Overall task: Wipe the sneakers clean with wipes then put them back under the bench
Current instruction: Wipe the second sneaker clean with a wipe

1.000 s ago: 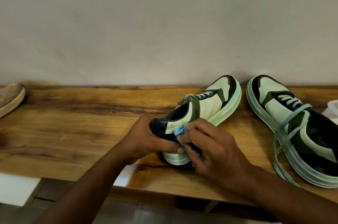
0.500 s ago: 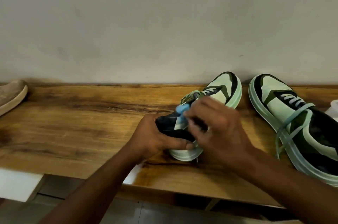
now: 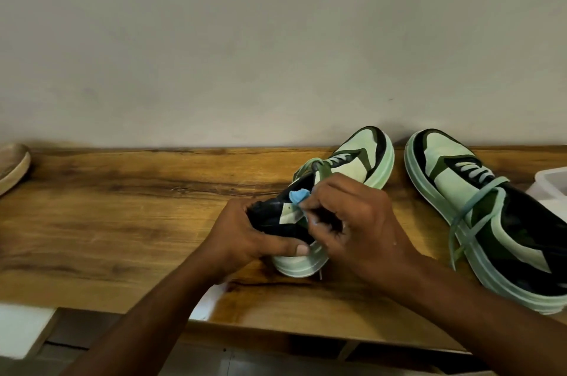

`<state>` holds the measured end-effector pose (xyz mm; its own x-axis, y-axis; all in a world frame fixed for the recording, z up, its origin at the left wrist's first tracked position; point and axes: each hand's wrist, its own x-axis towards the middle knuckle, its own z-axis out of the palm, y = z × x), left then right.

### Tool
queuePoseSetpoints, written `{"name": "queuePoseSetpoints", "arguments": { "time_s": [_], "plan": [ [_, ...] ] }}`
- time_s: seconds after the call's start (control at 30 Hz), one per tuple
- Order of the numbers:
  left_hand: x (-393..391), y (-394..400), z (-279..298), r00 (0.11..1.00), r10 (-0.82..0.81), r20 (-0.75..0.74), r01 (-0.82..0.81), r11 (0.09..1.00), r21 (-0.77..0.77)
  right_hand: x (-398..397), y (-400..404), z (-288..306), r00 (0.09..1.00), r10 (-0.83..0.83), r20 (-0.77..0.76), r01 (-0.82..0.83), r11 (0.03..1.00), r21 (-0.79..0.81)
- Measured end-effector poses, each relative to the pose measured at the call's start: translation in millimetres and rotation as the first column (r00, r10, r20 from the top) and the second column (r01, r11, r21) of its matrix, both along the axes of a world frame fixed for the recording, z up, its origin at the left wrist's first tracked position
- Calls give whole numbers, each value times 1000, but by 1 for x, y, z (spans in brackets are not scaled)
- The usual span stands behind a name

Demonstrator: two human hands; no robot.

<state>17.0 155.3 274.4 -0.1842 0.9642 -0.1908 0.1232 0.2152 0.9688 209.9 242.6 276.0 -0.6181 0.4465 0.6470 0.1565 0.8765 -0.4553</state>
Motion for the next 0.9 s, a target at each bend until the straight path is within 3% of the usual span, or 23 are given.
{"name": "queuePoseSetpoints", "arguments": {
  "time_s": [0.17, 0.37, 0.57, 0.8, 0.9],
  "plan": [
    [2, 3, 4, 1000, -13, -28, 12, 999, -36, 18, 30, -6, 992, -103, -76, 86, 977, -197],
    [-1, 2, 4, 1000, 3, -11, -3, 1000, -11, 32, 46, -2, 948, -261, -183, 133, 846, -517],
    [-3, 3, -1, 999, 4, 34, -4, 1000, 7, 52, 51, -3, 954, -300, -15, 268, 873, -408],
    [2, 5, -4, 998, -9, 64, 6, 999, 45, 47, 41, -10, 976, -217, -1, 199, 895, -400],
    [2, 4, -5, 995, 9, 104, -14, 999, 44, 38, 13, -17, 995, -91, 31, 96, 965, -243]
  ]
}}
